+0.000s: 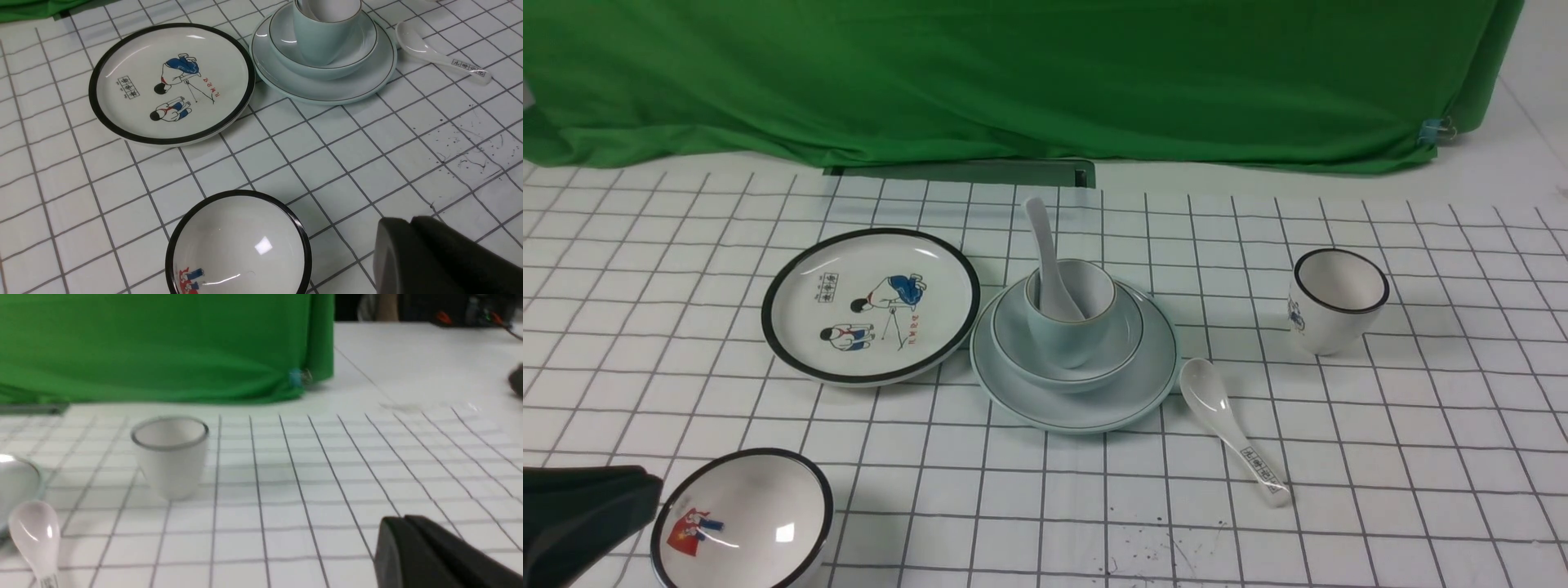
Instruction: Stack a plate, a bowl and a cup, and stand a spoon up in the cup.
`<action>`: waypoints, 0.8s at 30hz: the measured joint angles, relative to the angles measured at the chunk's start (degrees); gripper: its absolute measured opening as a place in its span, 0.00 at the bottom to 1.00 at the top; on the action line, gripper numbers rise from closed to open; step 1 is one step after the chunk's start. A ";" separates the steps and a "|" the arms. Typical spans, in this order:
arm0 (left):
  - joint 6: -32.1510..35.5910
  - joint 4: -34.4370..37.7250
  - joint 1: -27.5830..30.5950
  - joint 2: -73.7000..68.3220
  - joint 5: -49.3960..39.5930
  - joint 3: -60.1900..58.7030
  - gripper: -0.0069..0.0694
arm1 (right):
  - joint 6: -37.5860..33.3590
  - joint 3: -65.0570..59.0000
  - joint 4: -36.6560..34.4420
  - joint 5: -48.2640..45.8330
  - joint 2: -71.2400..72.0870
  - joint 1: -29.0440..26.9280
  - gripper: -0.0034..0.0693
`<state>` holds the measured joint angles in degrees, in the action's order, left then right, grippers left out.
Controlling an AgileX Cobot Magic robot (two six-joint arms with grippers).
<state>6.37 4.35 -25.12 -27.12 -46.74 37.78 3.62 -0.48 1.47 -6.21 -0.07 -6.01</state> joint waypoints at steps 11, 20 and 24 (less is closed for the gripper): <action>0.00 0.00 0.00 0.05 0.00 0.00 0.05 | -0.10 0.00 0.18 -6.63 0.07 0.02 0.06; 0.00 0.00 0.00 0.05 0.00 0.00 0.05 | 0.14 0.00 0.18 -6.84 0.09 0.02 0.06; 0.00 0.00 0.00 0.05 0.00 0.00 0.05 | 0.14 0.00 0.18 -6.84 0.09 0.02 0.07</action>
<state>6.37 4.35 -25.12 -27.07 -46.74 37.78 3.77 -0.48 1.65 -13.04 0.02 -5.99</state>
